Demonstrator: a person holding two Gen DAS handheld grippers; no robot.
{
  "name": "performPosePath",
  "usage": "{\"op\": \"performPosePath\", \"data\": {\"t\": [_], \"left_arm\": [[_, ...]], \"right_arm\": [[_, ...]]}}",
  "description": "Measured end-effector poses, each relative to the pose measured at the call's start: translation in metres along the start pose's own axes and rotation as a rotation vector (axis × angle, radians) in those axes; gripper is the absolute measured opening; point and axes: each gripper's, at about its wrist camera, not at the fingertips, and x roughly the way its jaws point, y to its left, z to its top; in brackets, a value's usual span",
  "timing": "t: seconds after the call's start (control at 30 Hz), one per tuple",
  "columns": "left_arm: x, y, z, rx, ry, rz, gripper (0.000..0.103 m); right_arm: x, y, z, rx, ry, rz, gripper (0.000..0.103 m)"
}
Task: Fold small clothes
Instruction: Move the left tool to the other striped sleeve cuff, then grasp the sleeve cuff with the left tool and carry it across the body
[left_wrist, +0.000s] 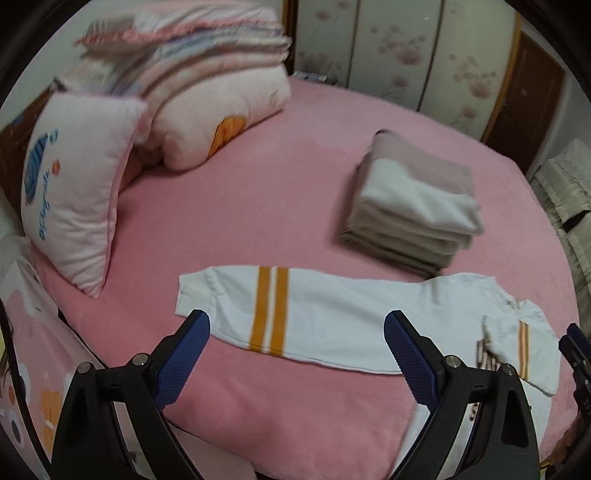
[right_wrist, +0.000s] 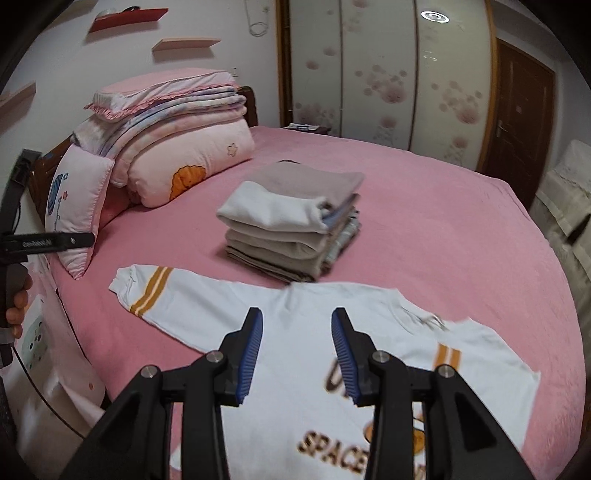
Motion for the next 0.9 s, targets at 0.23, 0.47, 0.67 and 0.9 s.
{"op": "performPosePath", "data": {"t": [0.23, 0.47, 0.67, 0.9], "left_arm": [[0.106, 0.069, -0.001, -0.195, 0.226, -0.063, 0.085], [0.171, 0.107, -0.02, -0.365, 0.355, -0.081, 0.071], [0.198, 0.131, -0.03, -0.476, 0.387, -0.043, 0.07], [0.223, 0.137, -0.039, -0.492, 0.446, 0.001, 0.033]], "right_arm": [[0.08, 0.053, 0.012, -0.034, 0.072, 0.067, 0.039], [0.142, 0.08, 0.004, -0.045, 0.156, 0.083, 0.039], [0.162, 0.084, -0.004, -0.06, 0.184, 0.088, 0.039], [0.172, 0.074, -0.01, -0.034, 0.201, 0.083, 0.039]]}}
